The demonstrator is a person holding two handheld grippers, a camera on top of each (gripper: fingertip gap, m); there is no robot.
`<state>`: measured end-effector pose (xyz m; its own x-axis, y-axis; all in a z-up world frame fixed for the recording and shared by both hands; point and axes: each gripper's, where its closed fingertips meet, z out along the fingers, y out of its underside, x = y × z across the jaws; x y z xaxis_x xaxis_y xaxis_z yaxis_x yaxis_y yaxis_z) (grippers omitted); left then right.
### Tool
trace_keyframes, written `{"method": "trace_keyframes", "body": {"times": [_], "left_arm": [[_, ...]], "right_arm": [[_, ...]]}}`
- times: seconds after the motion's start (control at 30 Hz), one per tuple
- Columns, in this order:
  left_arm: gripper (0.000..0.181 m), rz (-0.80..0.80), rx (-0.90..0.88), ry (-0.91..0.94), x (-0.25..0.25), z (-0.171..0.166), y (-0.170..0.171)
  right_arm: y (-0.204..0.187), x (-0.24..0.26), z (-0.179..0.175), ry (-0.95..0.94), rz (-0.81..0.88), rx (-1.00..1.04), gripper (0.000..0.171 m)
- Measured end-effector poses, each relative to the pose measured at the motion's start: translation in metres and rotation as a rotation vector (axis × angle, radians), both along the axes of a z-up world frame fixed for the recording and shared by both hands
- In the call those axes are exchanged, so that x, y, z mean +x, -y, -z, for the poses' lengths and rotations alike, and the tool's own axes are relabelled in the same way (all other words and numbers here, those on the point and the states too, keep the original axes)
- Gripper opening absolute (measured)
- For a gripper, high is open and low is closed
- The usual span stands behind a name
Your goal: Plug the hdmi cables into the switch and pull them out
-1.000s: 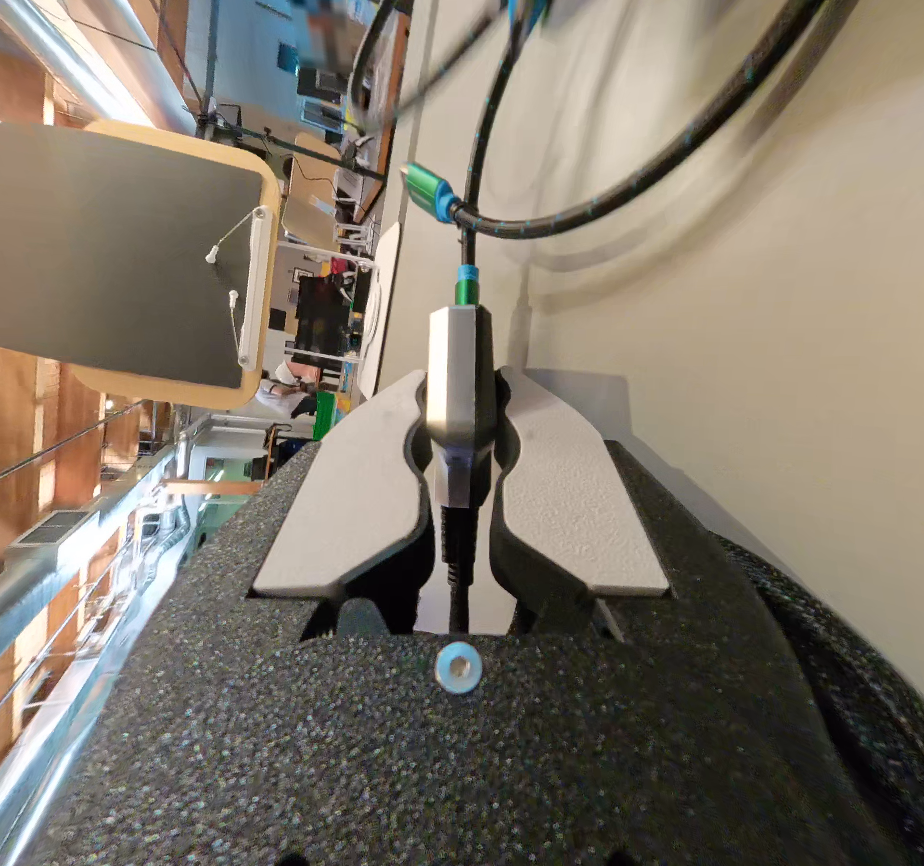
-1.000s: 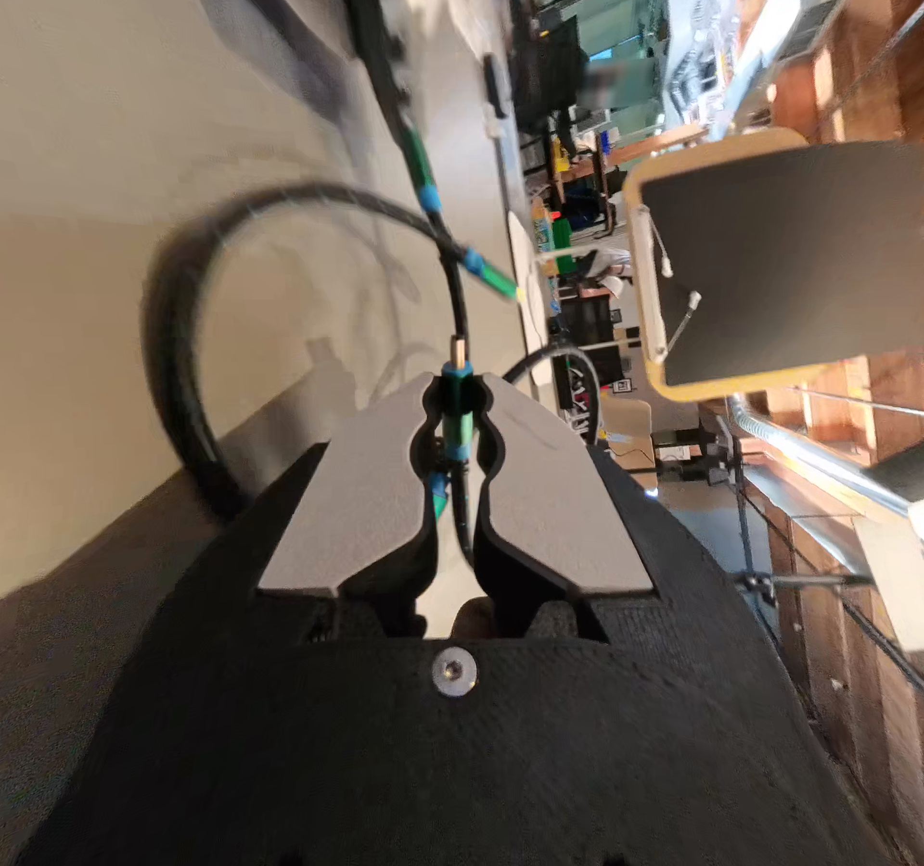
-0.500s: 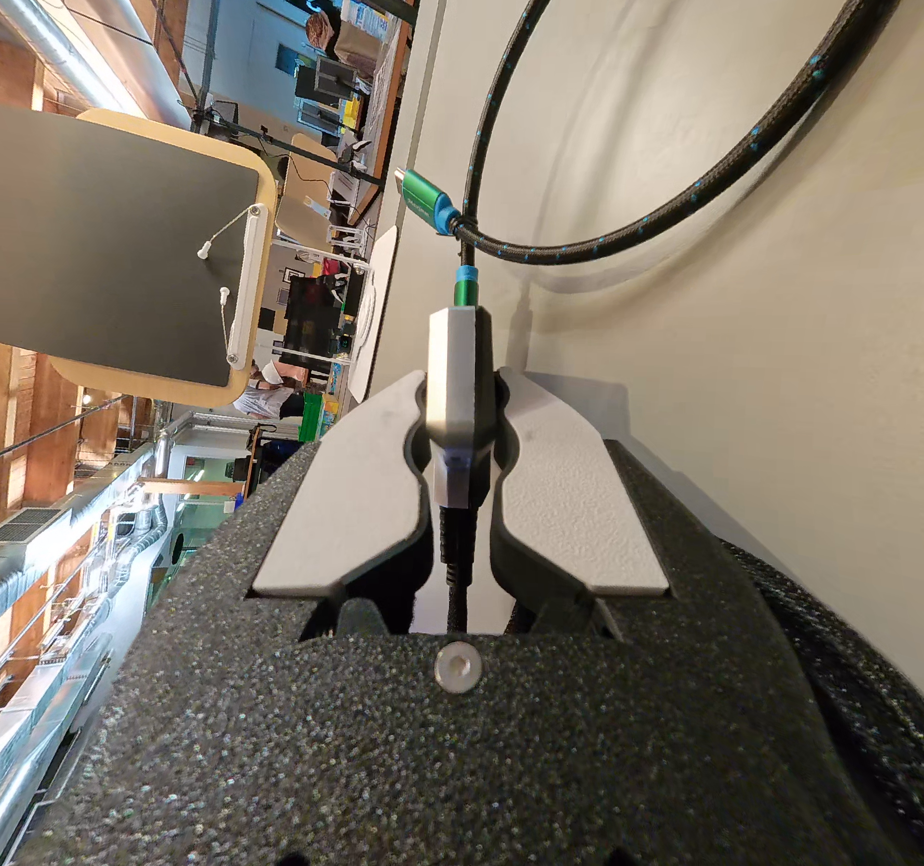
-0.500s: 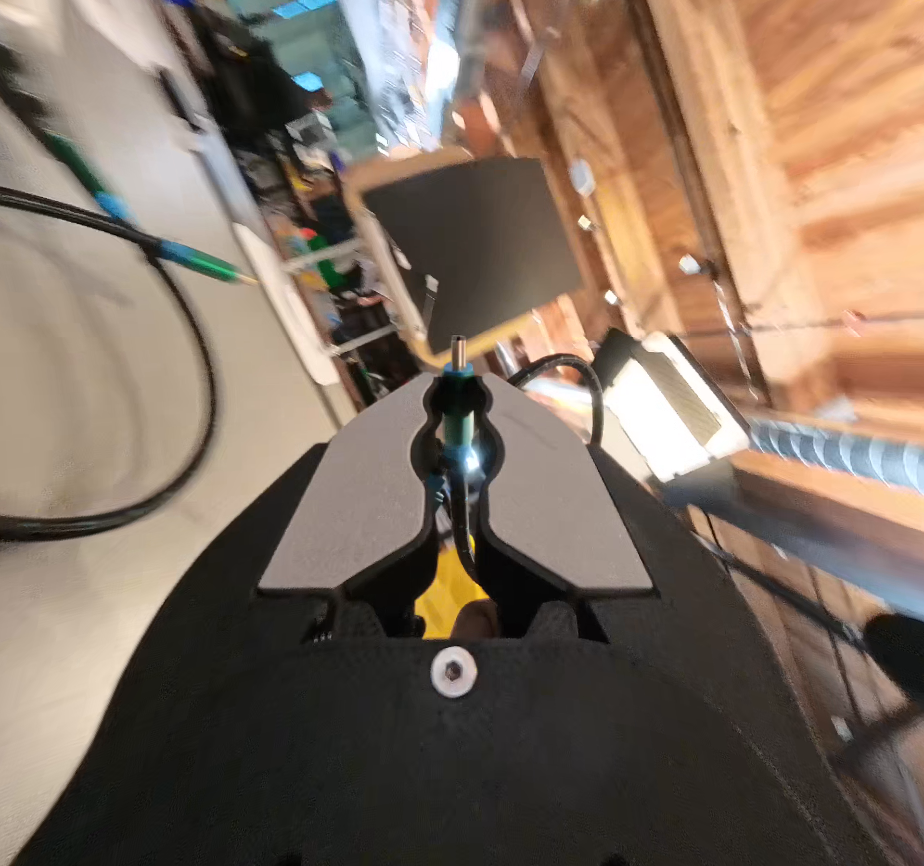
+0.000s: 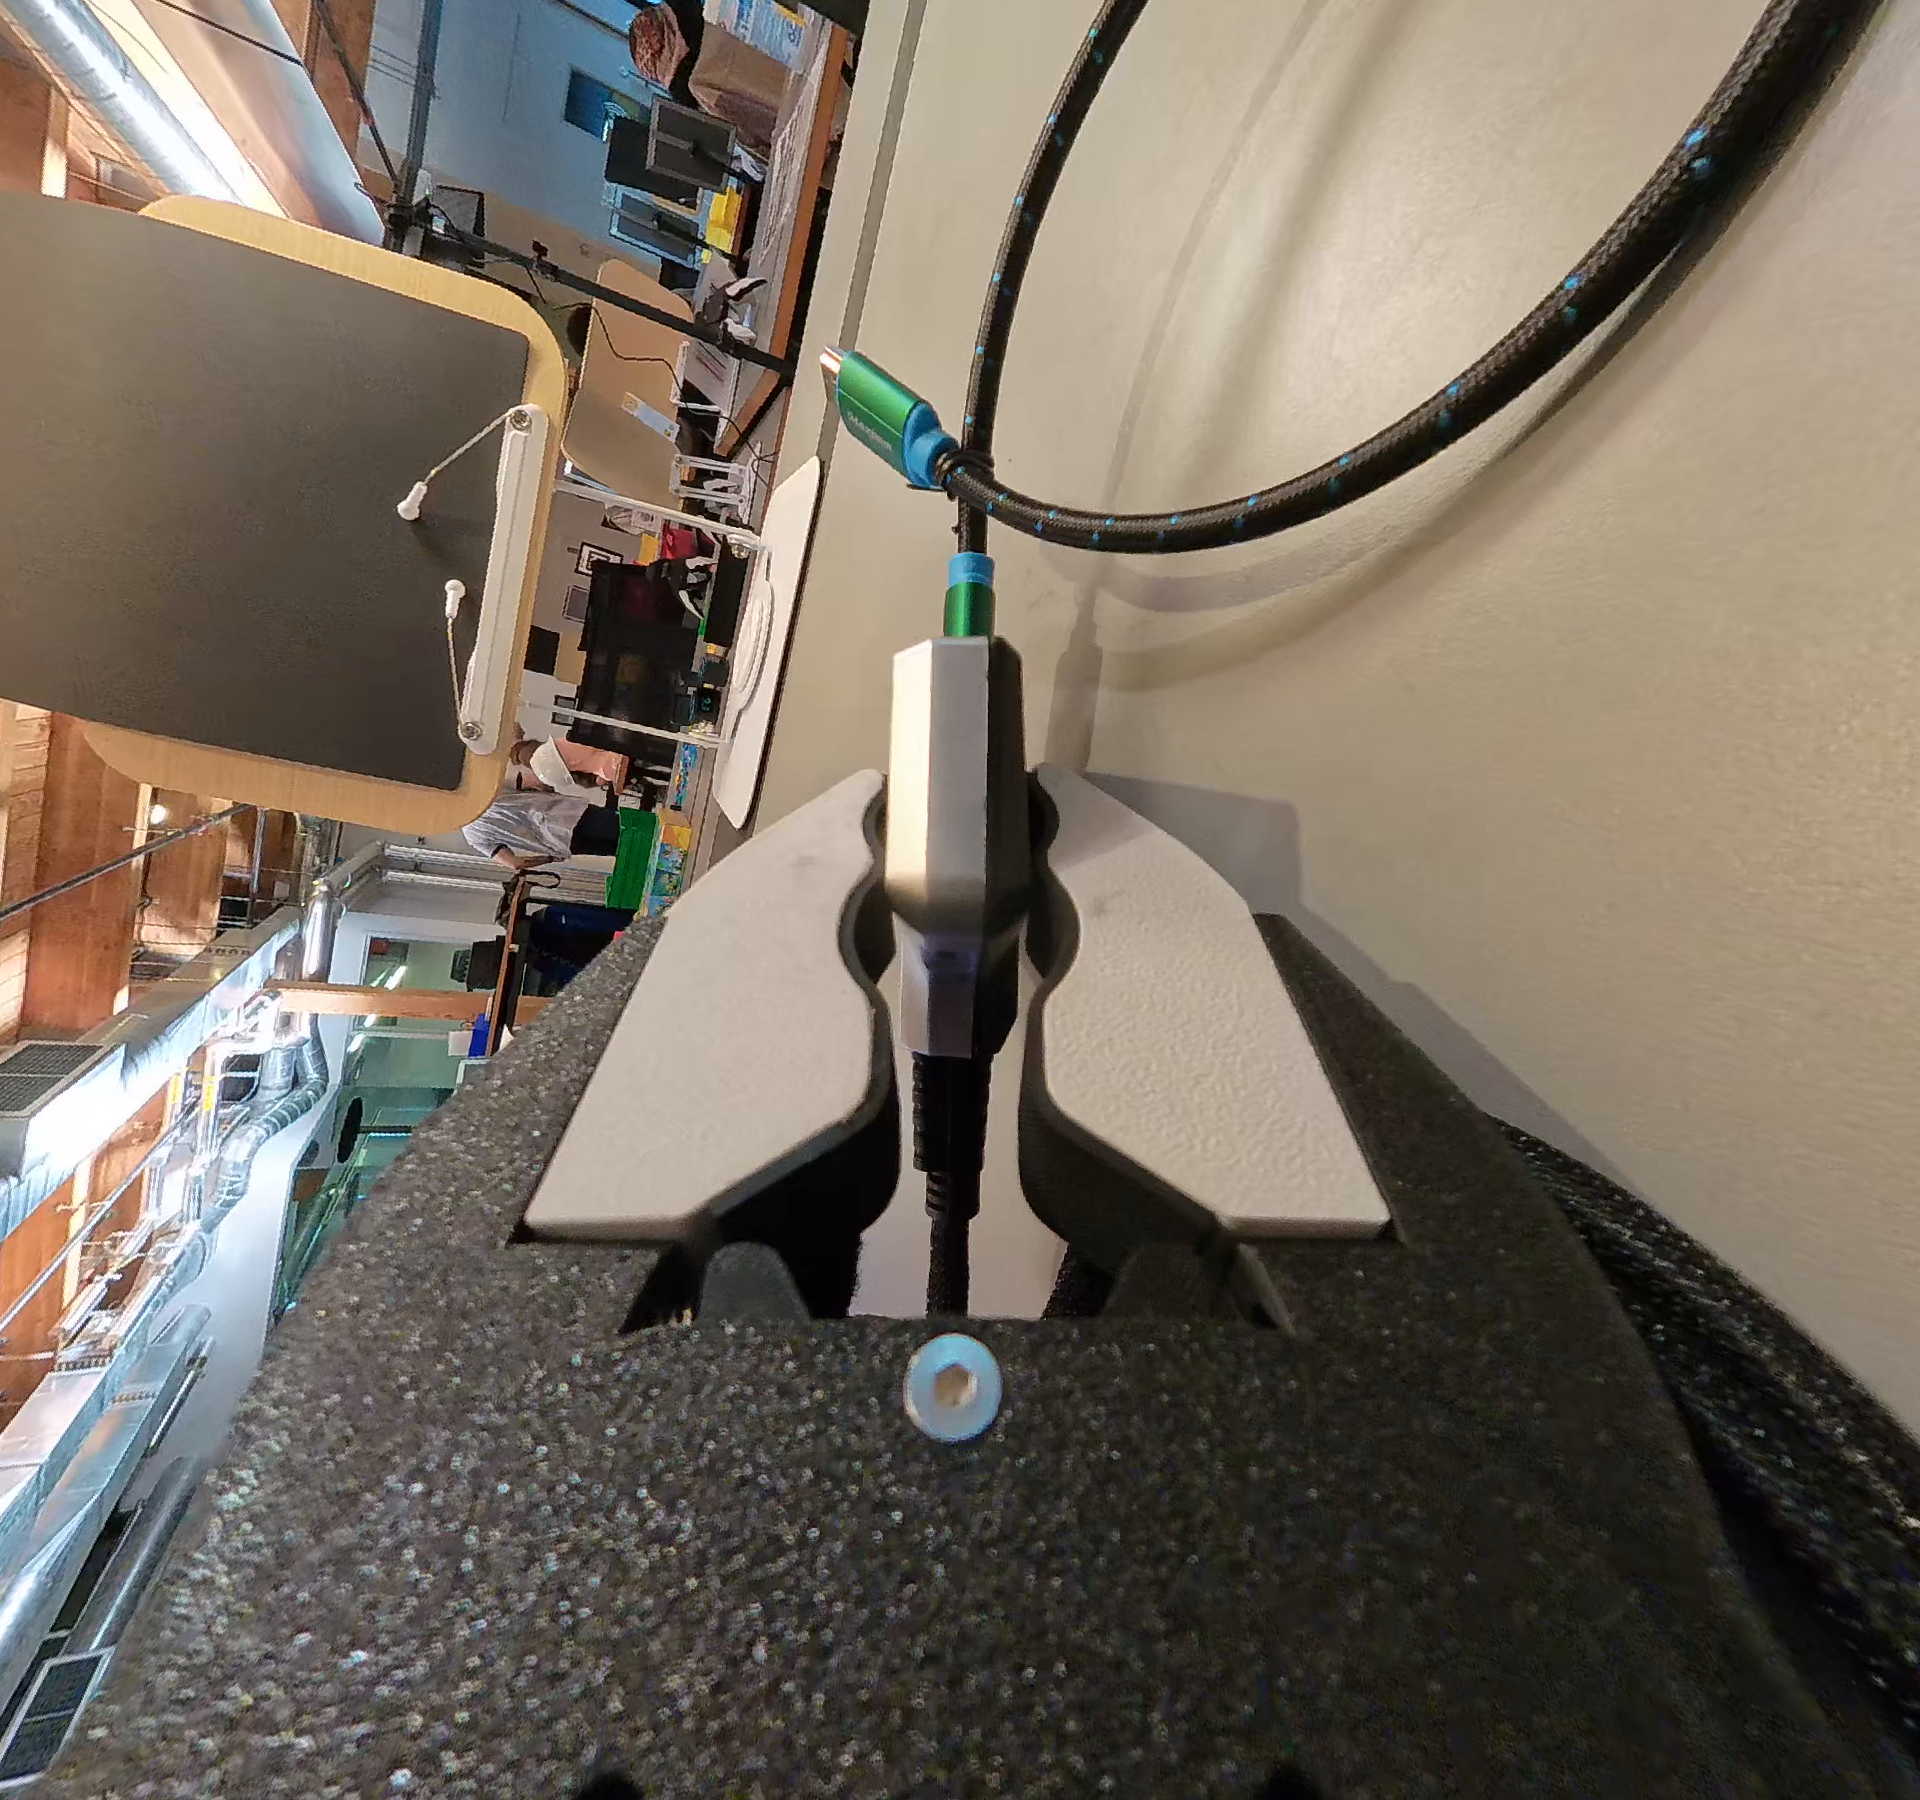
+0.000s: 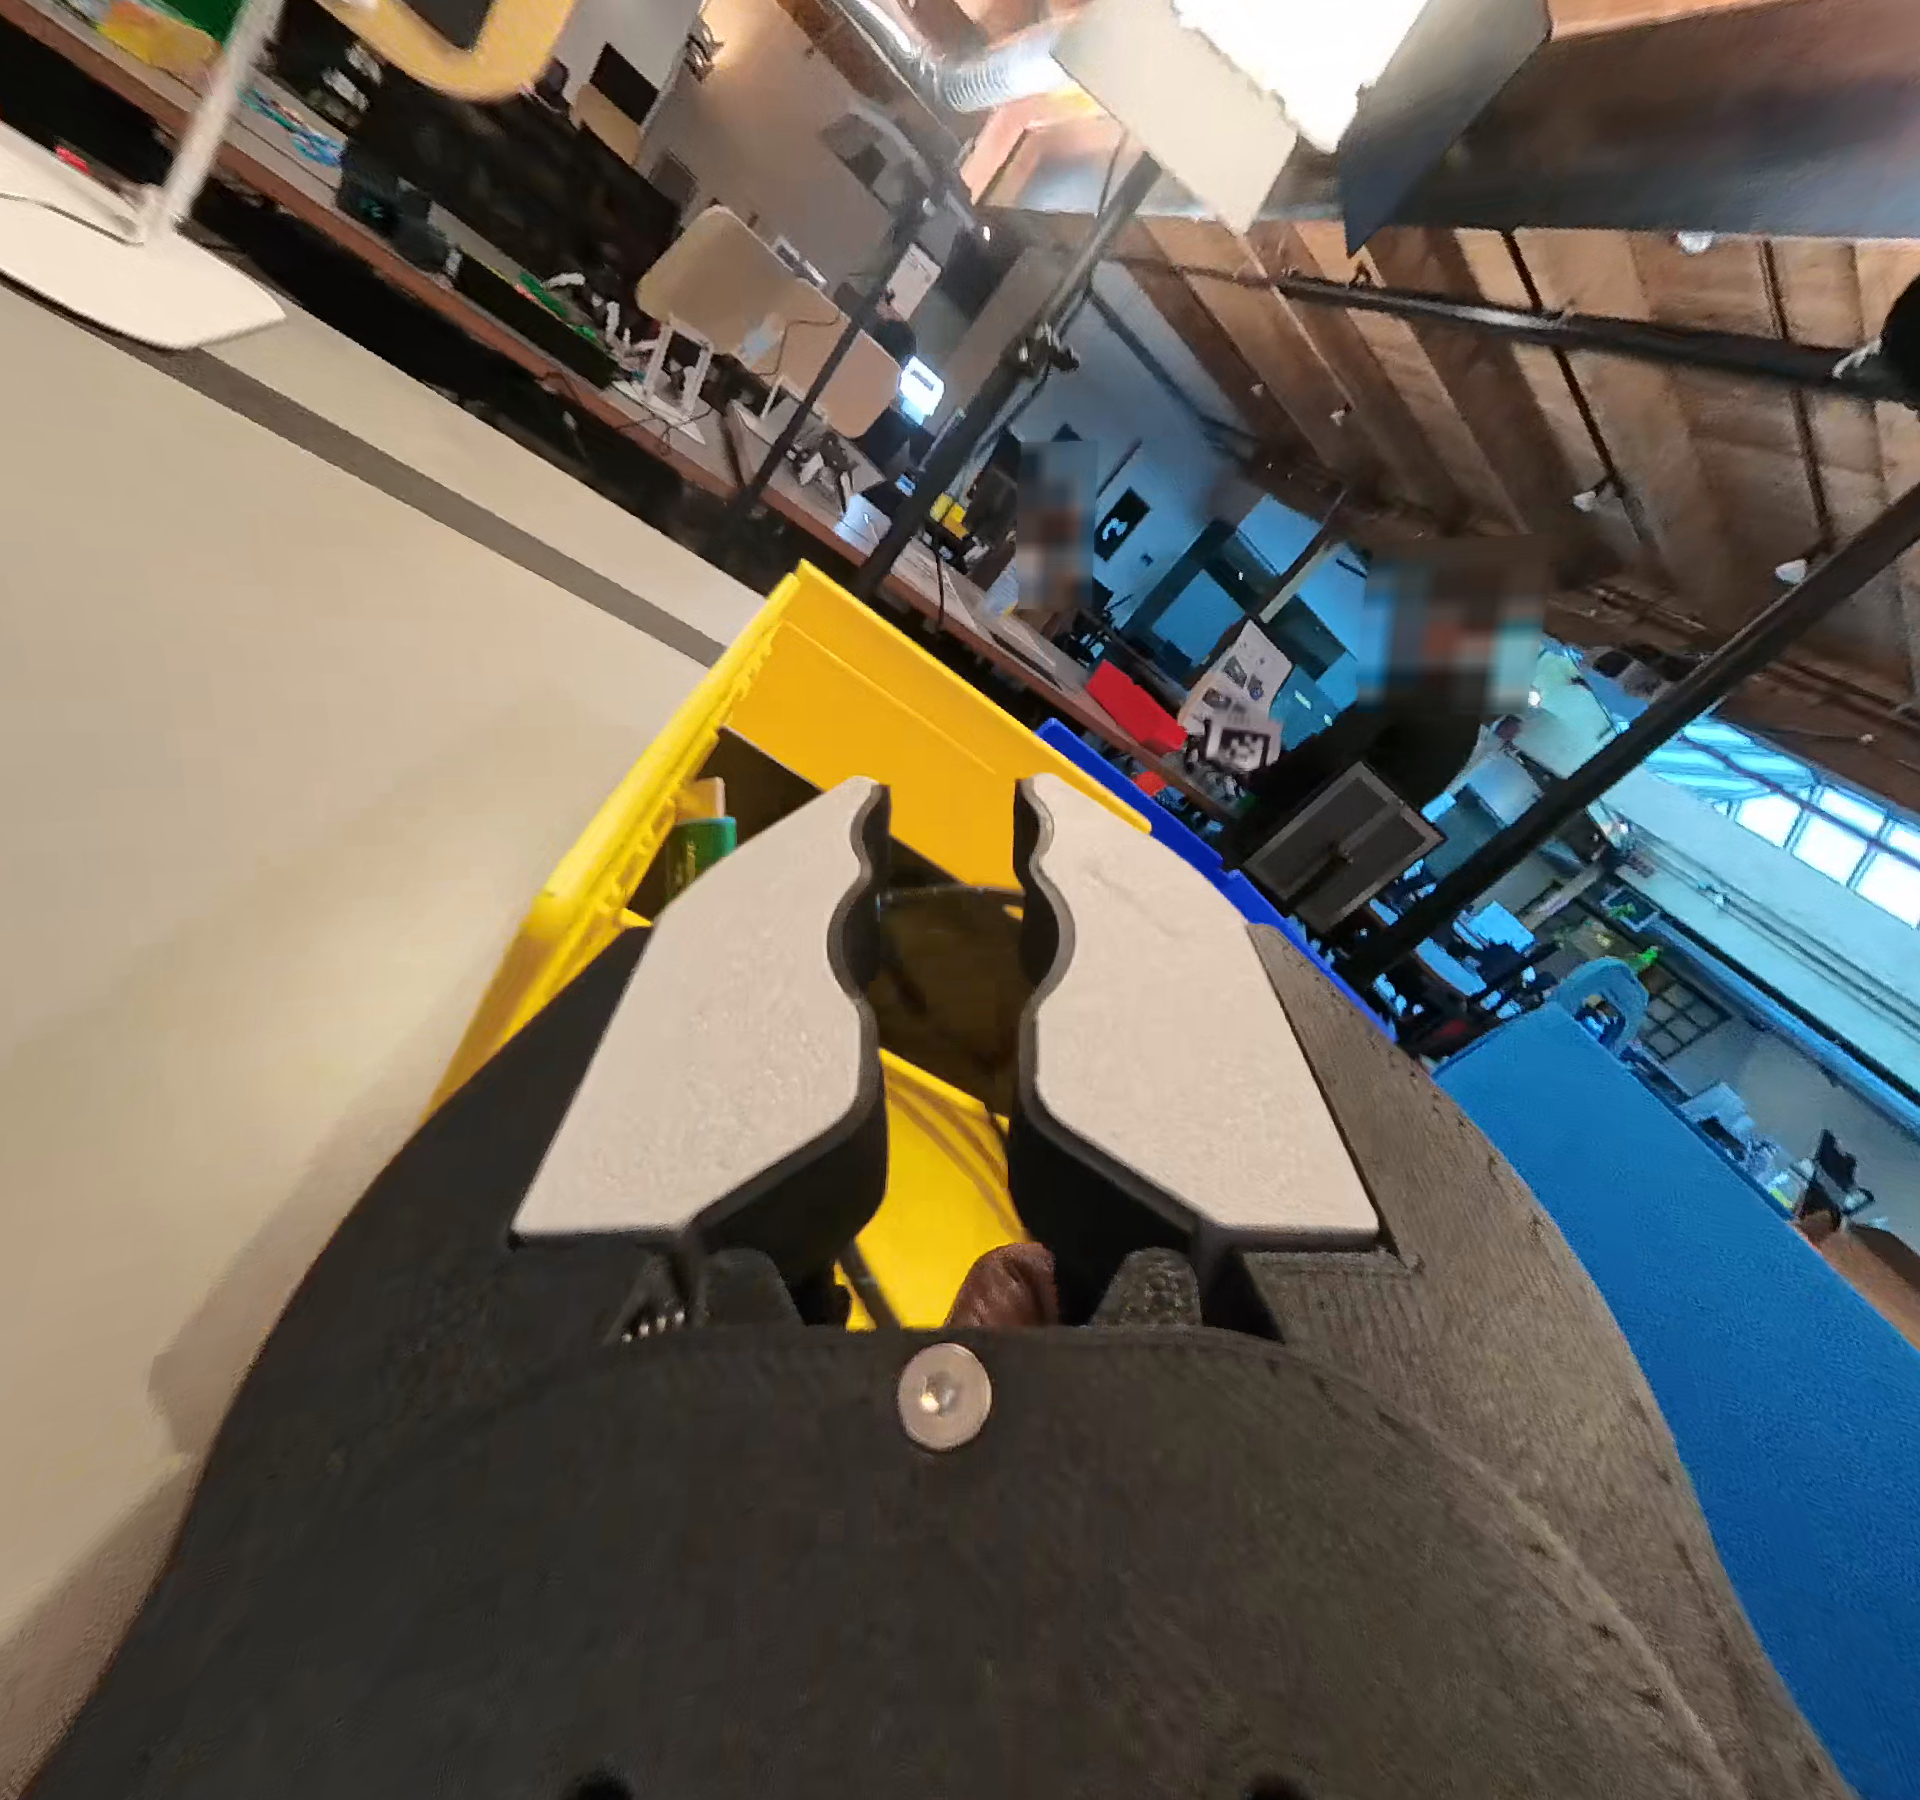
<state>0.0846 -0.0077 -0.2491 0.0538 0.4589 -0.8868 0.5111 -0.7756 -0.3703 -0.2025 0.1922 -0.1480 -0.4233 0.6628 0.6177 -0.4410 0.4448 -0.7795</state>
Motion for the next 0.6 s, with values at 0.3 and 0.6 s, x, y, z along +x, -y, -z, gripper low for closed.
{"method": "trace_keyframes", "body": {"times": [0.3,0.6], "left_arm": [[0.022,0.058,-0.099,-0.009,-0.005,-0.005,-0.014],[0.022,0.147,-0.166,-0.022,-0.012,-0.008,-0.038]], "right_arm": [[0.075,0.15,0.005,-0.355,-0.565,0.155,0.019],[0.144,0.252,0.062,-0.313,-0.872,0.425,0.026]]}}
